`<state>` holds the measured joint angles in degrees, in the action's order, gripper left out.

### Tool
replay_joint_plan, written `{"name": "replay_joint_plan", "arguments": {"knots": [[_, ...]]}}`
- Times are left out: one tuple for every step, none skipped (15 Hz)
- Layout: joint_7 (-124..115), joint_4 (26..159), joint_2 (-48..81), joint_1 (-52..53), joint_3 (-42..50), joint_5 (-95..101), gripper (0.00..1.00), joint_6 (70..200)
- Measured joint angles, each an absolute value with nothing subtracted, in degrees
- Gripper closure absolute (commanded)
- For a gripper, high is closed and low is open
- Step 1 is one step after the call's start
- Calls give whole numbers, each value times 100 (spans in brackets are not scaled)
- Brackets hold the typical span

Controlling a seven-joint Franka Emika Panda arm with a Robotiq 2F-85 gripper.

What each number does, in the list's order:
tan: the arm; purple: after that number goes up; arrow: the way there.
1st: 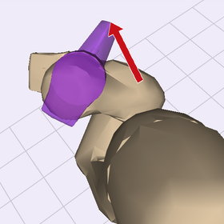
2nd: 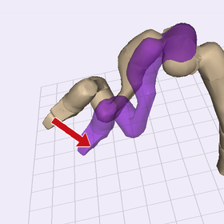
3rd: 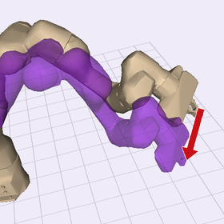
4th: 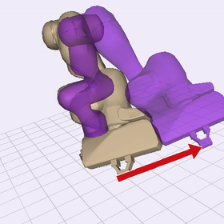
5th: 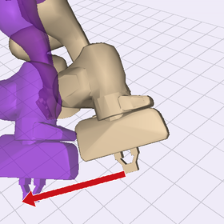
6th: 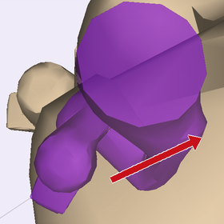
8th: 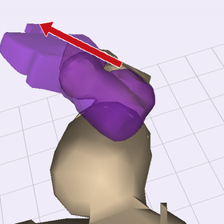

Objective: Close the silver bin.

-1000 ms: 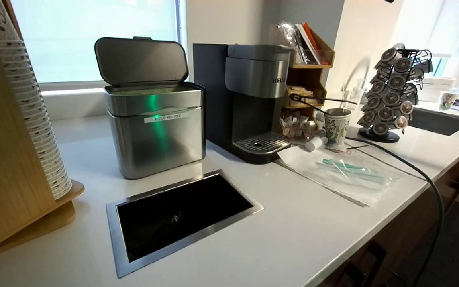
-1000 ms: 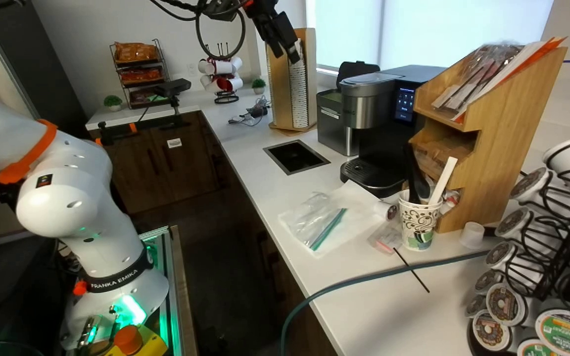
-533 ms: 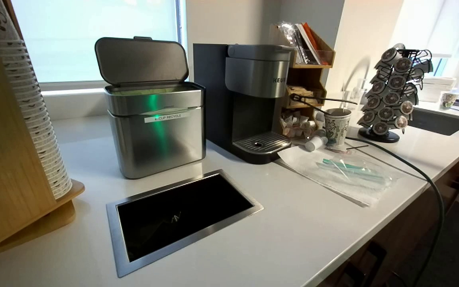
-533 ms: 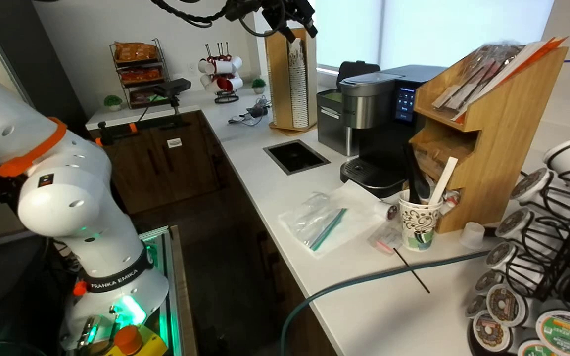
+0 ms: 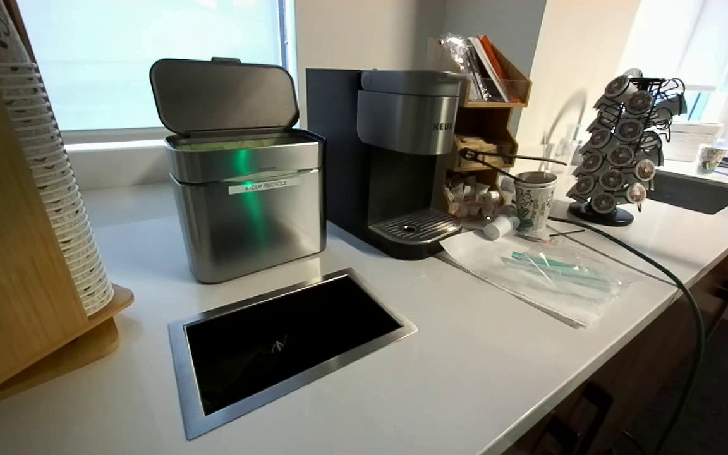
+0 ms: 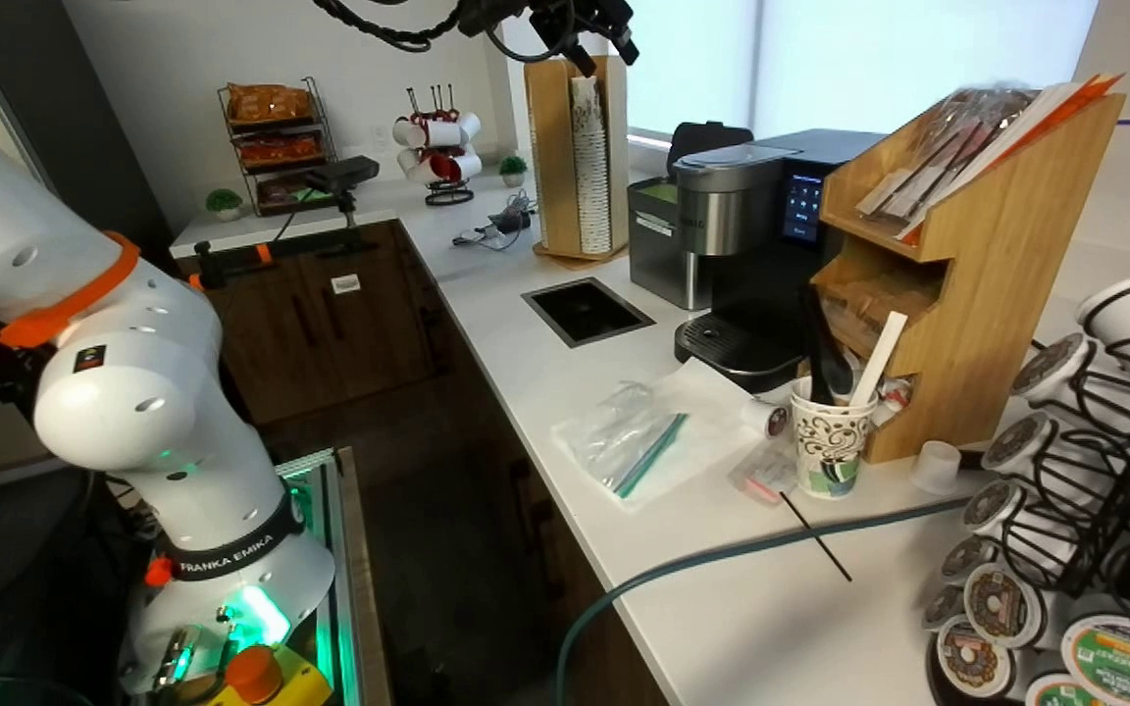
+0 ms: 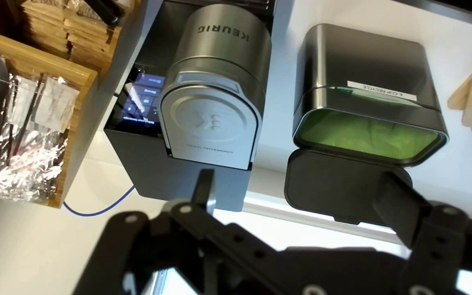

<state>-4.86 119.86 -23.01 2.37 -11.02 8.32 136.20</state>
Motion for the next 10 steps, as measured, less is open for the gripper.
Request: {"name": "replay_joint_plan", "arguments": {"knots": [[-556,11983,-2286,224,-1104,851,0,13660],[-780,11967,-2212,160,-1146,1000,0,13883],[-1073,11911,-2062,60,-1216,1180,0,14199],[-1375,11802,-1821,-57,-1304,1388,0,14523],[-1619,11619,-1503,-159,-1396,1598,0,14753],[-1796,11392,-1169,-223,-1466,1839,0,14869],[-1989,11118,-812,-254,-1513,2131,0,14952],[-2200,10800,-442,-277,-1568,2426,0,14994],[-2382,10482,-106,-283,-1613,2683,0,14998],[-2559,10147,224,-272,-1642,2948,0,14999]]}}
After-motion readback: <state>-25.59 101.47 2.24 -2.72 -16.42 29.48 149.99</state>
